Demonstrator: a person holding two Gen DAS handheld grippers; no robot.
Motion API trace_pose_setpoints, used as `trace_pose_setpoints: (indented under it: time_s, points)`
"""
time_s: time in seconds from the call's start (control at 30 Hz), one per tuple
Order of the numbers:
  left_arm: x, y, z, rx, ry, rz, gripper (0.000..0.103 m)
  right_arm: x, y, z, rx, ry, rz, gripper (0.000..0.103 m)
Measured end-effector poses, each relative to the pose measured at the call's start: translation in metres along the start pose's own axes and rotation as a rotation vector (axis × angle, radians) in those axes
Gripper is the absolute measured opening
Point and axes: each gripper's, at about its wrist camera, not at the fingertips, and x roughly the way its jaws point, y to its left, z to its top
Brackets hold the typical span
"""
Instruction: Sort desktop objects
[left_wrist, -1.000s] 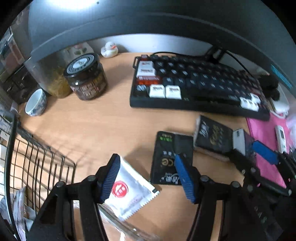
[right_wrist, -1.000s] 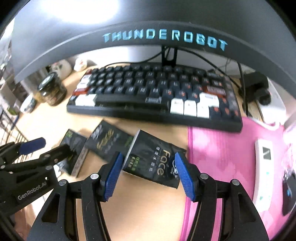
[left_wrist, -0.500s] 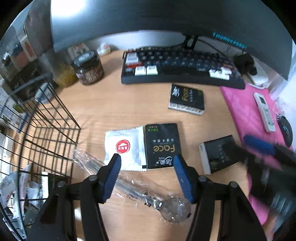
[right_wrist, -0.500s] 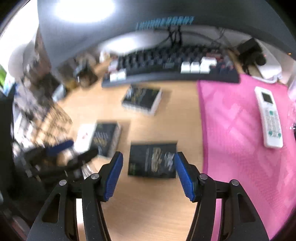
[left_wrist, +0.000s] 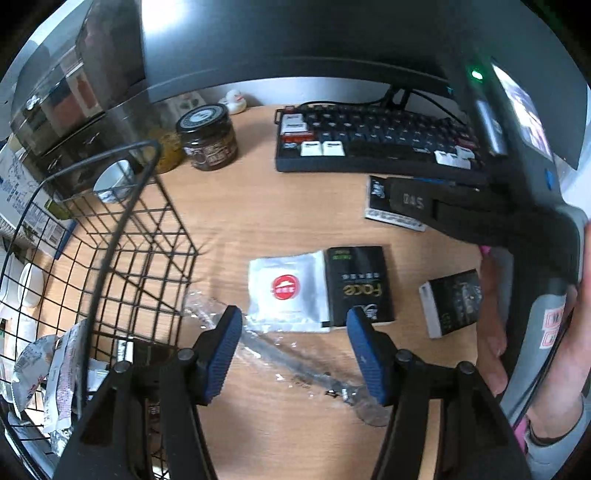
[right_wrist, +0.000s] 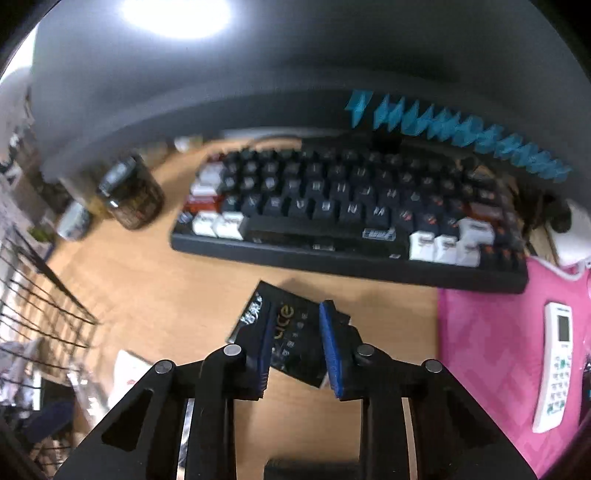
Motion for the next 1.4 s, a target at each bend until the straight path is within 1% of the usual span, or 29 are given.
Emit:
trace_pose_setpoints:
  time_s: [0.1, 0.17, 0.23, 0.27, 0.3, 0.33, 0.37, 0.43, 0.47, 0.53, 0.6, 0.67, 0.7, 0.83, 0.93, 1.1, 1.13, 1.23, 1.33, 1.4]
  points:
    - [-0.001, 0.004, -0.002, -0.005, 0.006, 0.003, 0.065, -0.005, 0.002, -0.009, -0.024, 0.023, 0.003, 0.025]
    - [-0.005, 0.005, -0.005, -0.007, 0.0, 0.006, 0.065, -0.009, -0.001, -0.018, -0.023, 0.044, 0.021, 0.025]
    - [-0.008, 0.005, -0.008, -0.005, -0.004, 0.004, 0.065, -0.018, -0.01, -0.032, 0.005, 0.081, 0.061, 0.025]
    - [-0.01, 0.004, -0.01, -0.002, -0.004, 0.004, 0.065, -0.018, -0.012, -0.039, 0.014, 0.116, 0.065, 0.025]
    - [-0.012, 0.003, -0.013, 0.0, -0.005, 0.004, 0.065, -0.014, -0.017, -0.052, 0.036, 0.161, 0.107, 0.026]
    - [-0.013, 0.002, -0.015, 0.001, -0.006, 0.003, 0.065, -0.016, -0.018, -0.059, 0.029, 0.138, 0.105, 0.019]
    - [-0.015, 0.001, -0.017, 0.004, -0.007, 0.003, 0.065, -0.016, -0.018, -0.065, 0.021, 0.133, 0.091, 0.017]
    - [-0.016, -0.003, -0.019, 0.012, -0.006, 0.004, 0.065, -0.026, -0.023, -0.072, 0.027, 0.08, 0.129, 0.017]
    - [-0.016, -0.005, -0.02, 0.013, -0.003, 0.004, 0.065, -0.028, -0.025, -0.074, 0.019, 0.066, 0.125, 0.017]
    - [-0.015, -0.01, -0.022, 0.024, 0.007, 0.007, 0.065, -0.024, -0.028, -0.077, -0.004, 0.055, 0.083, 0.017]
    - [-0.015, -0.015, -0.023, 0.036, 0.009, 0.011, 0.065, -0.01, -0.034, -0.077, -0.006, 0.047, 0.042, 0.017]
    - [-0.013, -0.021, -0.022, 0.043, 0.012, 0.02, 0.065, 0.002, -0.039, -0.071, 0.008, 0.024, 0.058, 0.017]
    - [-0.012, -0.021, -0.021, 0.037, 0.013, 0.021, 0.065, 0.011, -0.039, -0.065, 0.007, -0.001, 0.071, 0.017]
    - [-0.006, -0.021, -0.019, 0.021, 0.027, 0.015, 0.065, 0.057, -0.021, -0.038, -0.06, -0.059, 0.073, 0.018]
    - [-0.001, -0.019, -0.016, 0.022, 0.039, 0.021, 0.065, 0.096, -0.009, -0.017, -0.065, -0.06, 0.06, 0.018]
    - [0.006, -0.007, -0.006, -0.003, 0.043, 0.029, 0.065, 0.157, 0.005, 0.004, -0.058, -0.009, 0.044, 0.018]
    - [0.007, -0.004, -0.005, -0.008, 0.045, 0.03, 0.065, 0.164, 0.004, 0.004, -0.052, -0.02, 0.052, 0.018]
    - [0.011, 0.002, -0.004, -0.02, 0.052, 0.029, 0.065, 0.178, 0.006, -0.002, -0.06, 0.002, 0.066, 0.018]
    - [0.01, 0.003, -0.006, -0.022, 0.051, 0.025, 0.065, 0.183, 0.007, -0.02, -0.062, 0.034, 0.083, 0.018]
    - [0.009, 0.002, -0.009, -0.016, 0.052, 0.019, 0.065, 0.18, 0.009, -0.034, -0.06, 0.049, 0.094, 0.018]
